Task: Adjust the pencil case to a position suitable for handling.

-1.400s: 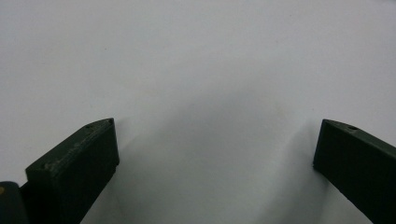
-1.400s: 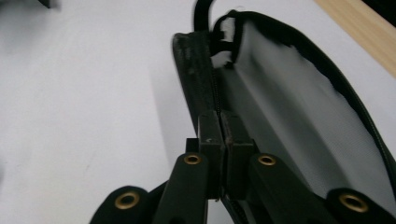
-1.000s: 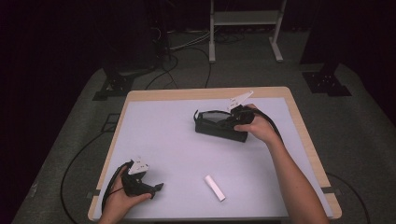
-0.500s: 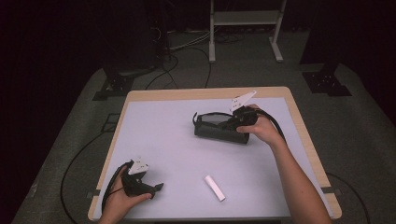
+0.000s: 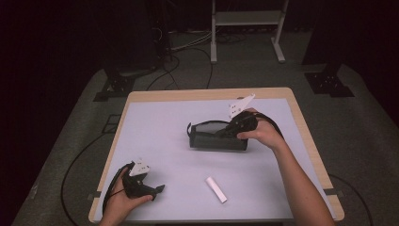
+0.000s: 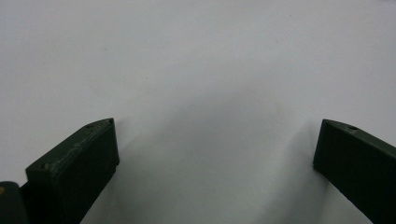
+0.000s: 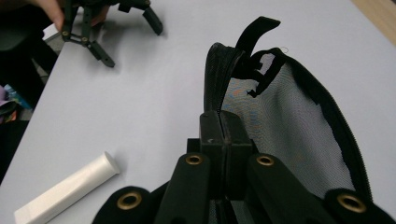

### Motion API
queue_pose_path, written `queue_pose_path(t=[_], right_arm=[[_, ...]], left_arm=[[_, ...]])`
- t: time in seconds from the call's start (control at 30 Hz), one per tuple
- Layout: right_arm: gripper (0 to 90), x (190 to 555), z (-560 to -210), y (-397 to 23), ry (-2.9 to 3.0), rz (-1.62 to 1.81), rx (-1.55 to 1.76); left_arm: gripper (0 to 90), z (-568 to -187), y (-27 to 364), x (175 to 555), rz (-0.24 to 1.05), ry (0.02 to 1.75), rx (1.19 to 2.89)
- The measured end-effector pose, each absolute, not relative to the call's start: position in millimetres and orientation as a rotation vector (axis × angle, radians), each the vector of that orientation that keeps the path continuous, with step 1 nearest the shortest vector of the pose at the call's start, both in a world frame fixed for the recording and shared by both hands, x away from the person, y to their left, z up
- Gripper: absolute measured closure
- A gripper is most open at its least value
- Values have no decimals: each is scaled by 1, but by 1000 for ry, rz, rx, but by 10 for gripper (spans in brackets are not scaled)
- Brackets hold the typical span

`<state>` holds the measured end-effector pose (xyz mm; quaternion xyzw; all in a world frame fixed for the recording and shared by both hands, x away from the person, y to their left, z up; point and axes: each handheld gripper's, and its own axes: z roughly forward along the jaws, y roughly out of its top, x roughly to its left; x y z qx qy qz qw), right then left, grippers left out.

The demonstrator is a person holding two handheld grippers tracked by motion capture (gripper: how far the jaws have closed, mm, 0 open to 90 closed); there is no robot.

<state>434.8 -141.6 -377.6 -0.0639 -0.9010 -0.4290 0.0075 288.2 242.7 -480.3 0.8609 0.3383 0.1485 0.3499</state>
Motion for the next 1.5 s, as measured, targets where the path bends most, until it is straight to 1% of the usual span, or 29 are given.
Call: queue_pose_path(t=[0.4, 0.77, 1.07, 1.5], right_arm=[[883, 423, -378, -127, -2791, -1295, -93], [883, 416, -382, -121, -2783, -1280, -61], [883, 408, -395, -124, -2765, -1297, -97], [883, 397, -400, -125, -2788, -1286, -105]], left_arm=[[0, -480, 243, 288, 384, 876, 2230], [0, -480, 243, 288, 384, 877, 2230], [0, -480, 243, 288, 382, 877, 2231], [0, -480, 243, 288, 380, 880, 2229]])
